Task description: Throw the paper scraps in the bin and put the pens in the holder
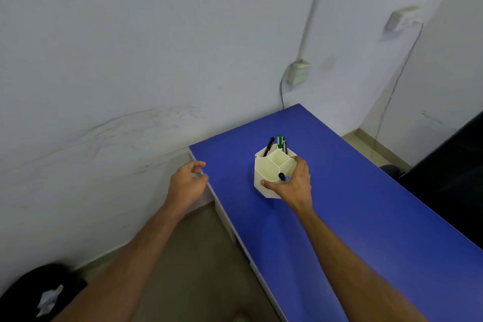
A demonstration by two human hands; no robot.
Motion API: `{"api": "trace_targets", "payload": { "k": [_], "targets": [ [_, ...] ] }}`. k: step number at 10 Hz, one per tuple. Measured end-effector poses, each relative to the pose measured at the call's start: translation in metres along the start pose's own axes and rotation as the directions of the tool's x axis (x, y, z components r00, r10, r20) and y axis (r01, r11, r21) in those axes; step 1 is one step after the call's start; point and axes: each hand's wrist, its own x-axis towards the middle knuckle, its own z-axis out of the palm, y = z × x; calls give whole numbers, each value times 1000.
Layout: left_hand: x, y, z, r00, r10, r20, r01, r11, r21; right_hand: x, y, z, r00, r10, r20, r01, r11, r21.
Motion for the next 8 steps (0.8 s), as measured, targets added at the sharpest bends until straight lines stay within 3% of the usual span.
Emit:
{"api": "trace_targets", "payload": {
  "k": [3, 8],
  "targets": [
    [6, 17, 51, 998, -59, 10, 59, 998, 0, 63, 65, -22, 991, 134, -23, -135, 991, -15],
    [5, 7, 70, 994, -103, 27, 102, 994, 24, 79, 82, -17, 998, 59, 16, -60, 994, 87]
  ]
}}
